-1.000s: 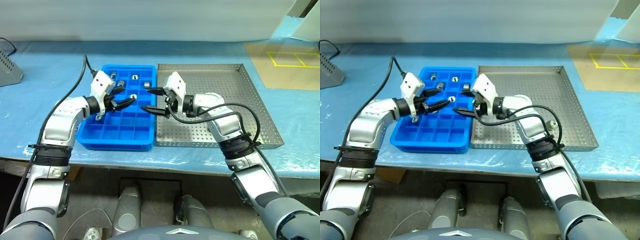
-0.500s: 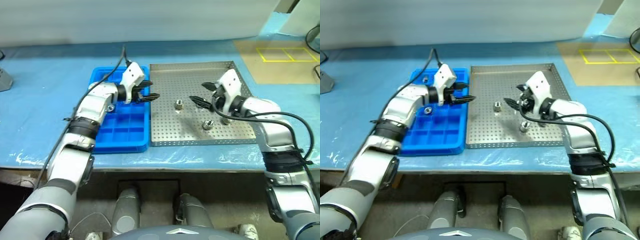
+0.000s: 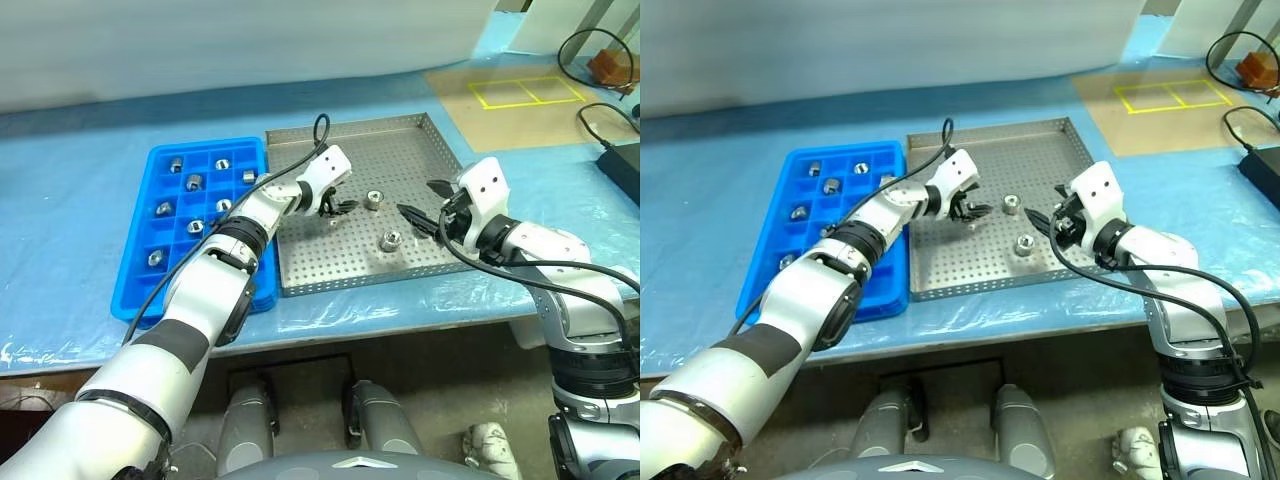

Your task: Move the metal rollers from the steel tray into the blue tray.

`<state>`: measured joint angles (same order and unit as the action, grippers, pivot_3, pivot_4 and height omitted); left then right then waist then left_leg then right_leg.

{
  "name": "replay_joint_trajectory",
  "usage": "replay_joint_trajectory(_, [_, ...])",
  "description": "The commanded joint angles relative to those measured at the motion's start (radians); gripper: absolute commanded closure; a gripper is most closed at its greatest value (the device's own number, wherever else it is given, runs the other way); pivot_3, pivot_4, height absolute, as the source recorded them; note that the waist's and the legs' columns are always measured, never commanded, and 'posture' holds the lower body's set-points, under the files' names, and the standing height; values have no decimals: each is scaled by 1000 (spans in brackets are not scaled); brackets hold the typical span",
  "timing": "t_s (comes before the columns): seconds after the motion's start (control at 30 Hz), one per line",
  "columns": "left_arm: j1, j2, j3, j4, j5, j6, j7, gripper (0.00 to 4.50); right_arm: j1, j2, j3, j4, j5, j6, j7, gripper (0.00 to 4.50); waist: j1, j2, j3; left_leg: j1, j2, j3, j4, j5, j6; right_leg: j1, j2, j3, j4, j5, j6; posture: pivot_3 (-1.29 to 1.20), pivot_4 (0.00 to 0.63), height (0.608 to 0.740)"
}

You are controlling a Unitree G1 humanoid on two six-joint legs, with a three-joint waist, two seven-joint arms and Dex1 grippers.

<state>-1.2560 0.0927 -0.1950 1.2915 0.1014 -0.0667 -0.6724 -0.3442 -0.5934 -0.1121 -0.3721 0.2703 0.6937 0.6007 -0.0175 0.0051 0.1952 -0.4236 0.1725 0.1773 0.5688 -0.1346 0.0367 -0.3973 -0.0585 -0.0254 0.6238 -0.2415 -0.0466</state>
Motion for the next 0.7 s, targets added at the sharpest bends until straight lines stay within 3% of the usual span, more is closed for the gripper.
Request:
replay_joint_trajectory(0.03, [-36,13,-3,12,47,-22,59,1200,-3,1,-20,-34,8,-13,-25,971,1,0,0,0,0,0,1,-1,1,1,0,0,0,0,0,-454,150,740])
replay_joint_trajectory(0.33, [-32,-31,1,26,87,-16,23,1200,-29,-1,-9,7,-2,-45,-46,971,3,0,0,-1,-2,1,7,-5,8,4,-4,0,-2,0,0,-459,150,740])
replay_joint_trajectory(0.7, [-21,-32,3,54,150,65,135,1200,-3,16,-1,1,-3,-57,-74,971,0,0,0,1,-2,1,7,-5,8,6,-4,0,-2,0,0,-471,150,740])
